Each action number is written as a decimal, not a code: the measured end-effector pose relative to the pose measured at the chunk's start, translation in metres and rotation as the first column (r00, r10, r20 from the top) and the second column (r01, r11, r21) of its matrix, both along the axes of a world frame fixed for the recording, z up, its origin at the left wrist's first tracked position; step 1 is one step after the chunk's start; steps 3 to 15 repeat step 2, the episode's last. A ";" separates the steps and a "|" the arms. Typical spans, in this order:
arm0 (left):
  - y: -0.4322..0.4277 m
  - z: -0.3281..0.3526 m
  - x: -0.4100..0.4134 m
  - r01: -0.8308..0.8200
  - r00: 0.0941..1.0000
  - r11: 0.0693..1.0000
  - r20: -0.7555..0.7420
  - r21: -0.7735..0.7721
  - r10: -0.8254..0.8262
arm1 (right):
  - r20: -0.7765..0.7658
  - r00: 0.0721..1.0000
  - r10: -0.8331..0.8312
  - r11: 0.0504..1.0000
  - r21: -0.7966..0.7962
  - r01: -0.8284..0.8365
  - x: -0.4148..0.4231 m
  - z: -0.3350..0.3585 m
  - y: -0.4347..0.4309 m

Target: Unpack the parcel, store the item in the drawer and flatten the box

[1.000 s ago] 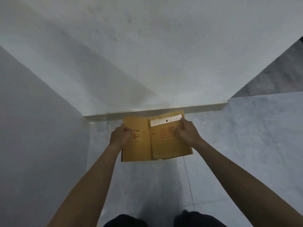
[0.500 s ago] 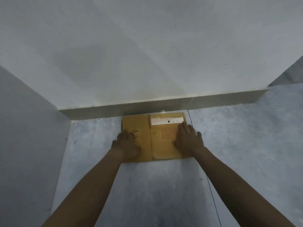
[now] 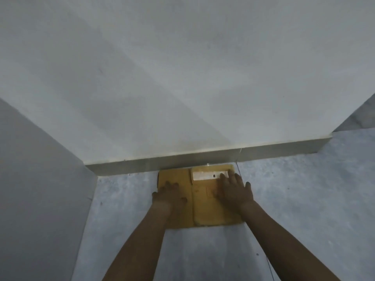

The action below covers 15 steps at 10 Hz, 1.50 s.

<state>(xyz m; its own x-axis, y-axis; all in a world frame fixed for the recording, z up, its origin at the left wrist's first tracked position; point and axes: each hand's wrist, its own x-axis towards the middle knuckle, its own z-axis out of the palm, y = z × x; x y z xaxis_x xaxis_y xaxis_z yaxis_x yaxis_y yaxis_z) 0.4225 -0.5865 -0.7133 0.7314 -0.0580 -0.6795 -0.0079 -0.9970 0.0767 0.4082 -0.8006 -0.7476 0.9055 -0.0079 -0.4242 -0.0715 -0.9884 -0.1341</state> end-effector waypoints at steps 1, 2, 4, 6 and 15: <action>-0.011 0.032 0.007 0.001 0.999 0.995 0.048 -0.102 0.004 | 0.037 0.999 0.010 0.999 0.050 -0.012 0.011 0.040 0.004; -0.026 0.093 0.000 0.009 0.989 0.981 0.146 -0.193 0.020 | 0.074 0.997 -0.016 0.994 0.112 0.007 0.013 0.106 0.010; -0.026 0.093 0.000 0.009 0.989 0.981 0.146 -0.193 0.020 | 0.074 0.997 -0.016 0.994 0.112 0.007 0.013 0.106 0.010; -0.026 0.093 0.000 0.009 0.989 0.981 0.146 -0.193 0.020 | 0.074 0.997 -0.016 0.994 0.112 0.007 0.013 0.106 0.010; -0.026 0.093 0.000 0.009 0.989 0.981 0.146 -0.193 0.020 | 0.074 0.997 -0.016 0.994 0.112 0.007 0.013 0.106 0.010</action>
